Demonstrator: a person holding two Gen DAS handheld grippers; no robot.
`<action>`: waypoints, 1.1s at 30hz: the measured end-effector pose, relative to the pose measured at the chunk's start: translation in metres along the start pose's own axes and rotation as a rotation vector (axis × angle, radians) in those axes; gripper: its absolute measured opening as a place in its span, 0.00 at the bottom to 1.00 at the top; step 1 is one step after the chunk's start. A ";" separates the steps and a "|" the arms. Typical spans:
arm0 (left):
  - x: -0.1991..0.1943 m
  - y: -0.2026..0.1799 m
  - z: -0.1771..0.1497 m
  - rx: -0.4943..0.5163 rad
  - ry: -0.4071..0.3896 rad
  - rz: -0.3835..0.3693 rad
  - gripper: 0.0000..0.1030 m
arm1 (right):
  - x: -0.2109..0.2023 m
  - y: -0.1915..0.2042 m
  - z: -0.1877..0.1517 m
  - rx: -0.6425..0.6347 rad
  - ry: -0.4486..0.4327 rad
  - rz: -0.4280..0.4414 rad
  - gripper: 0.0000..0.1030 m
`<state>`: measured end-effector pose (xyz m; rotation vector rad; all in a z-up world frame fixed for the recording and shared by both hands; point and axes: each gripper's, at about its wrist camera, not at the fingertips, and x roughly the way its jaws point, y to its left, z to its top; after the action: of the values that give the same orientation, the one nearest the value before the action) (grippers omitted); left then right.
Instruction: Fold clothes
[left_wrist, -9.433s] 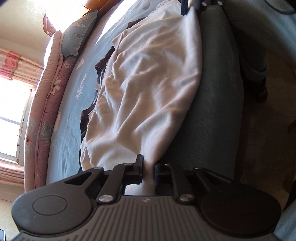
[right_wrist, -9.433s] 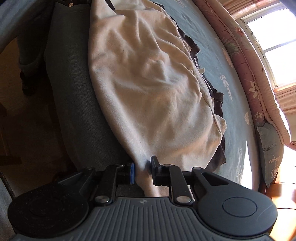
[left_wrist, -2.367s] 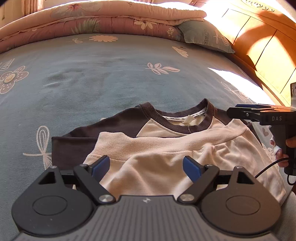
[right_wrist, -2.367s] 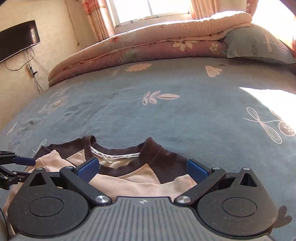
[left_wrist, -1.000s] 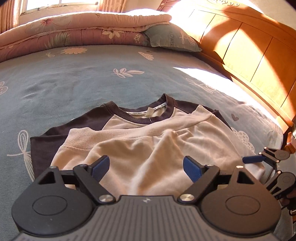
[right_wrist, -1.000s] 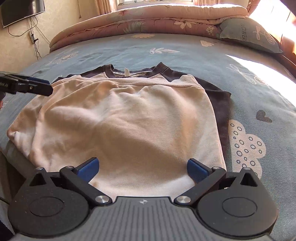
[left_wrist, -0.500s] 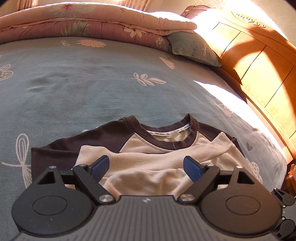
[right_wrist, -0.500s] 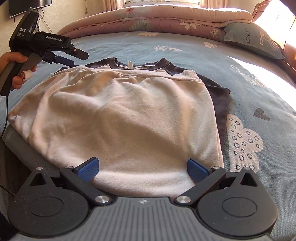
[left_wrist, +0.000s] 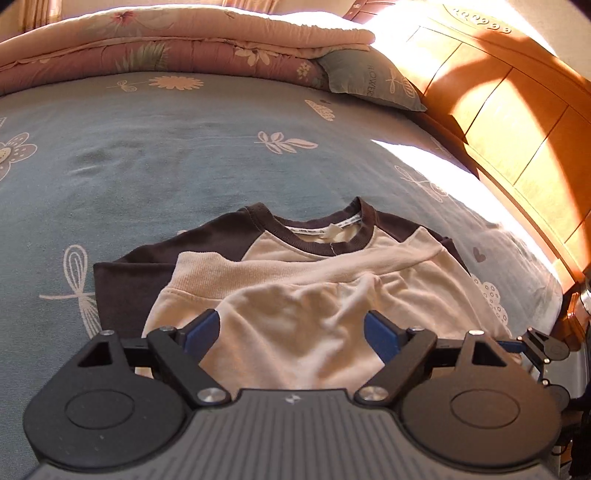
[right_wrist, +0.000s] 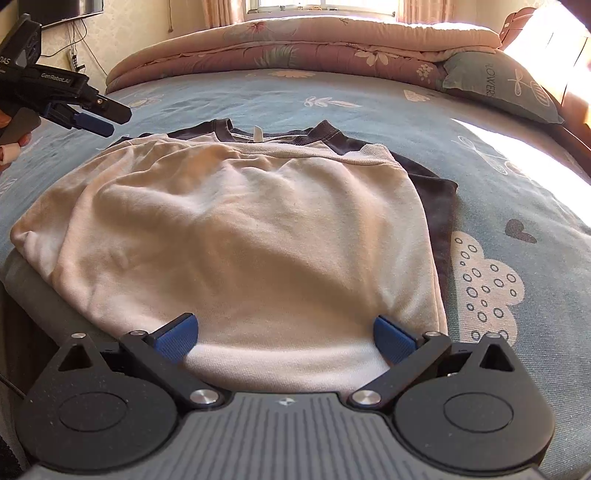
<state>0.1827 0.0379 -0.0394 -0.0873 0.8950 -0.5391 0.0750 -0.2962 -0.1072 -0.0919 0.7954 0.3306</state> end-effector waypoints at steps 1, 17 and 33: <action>-0.003 -0.005 -0.010 0.009 0.024 -0.032 0.83 | 0.000 0.000 0.000 0.001 -0.001 -0.001 1.00; -0.017 -0.023 -0.079 0.025 0.163 -0.014 0.85 | 0.001 0.001 -0.001 0.010 -0.007 -0.011 1.00; 0.005 -0.004 -0.071 -0.102 0.124 0.066 0.85 | 0.000 0.000 -0.003 0.007 -0.013 -0.008 1.00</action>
<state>0.1298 0.0430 -0.0865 -0.1170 1.0433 -0.4411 0.0732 -0.2964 -0.1095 -0.0857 0.7831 0.3208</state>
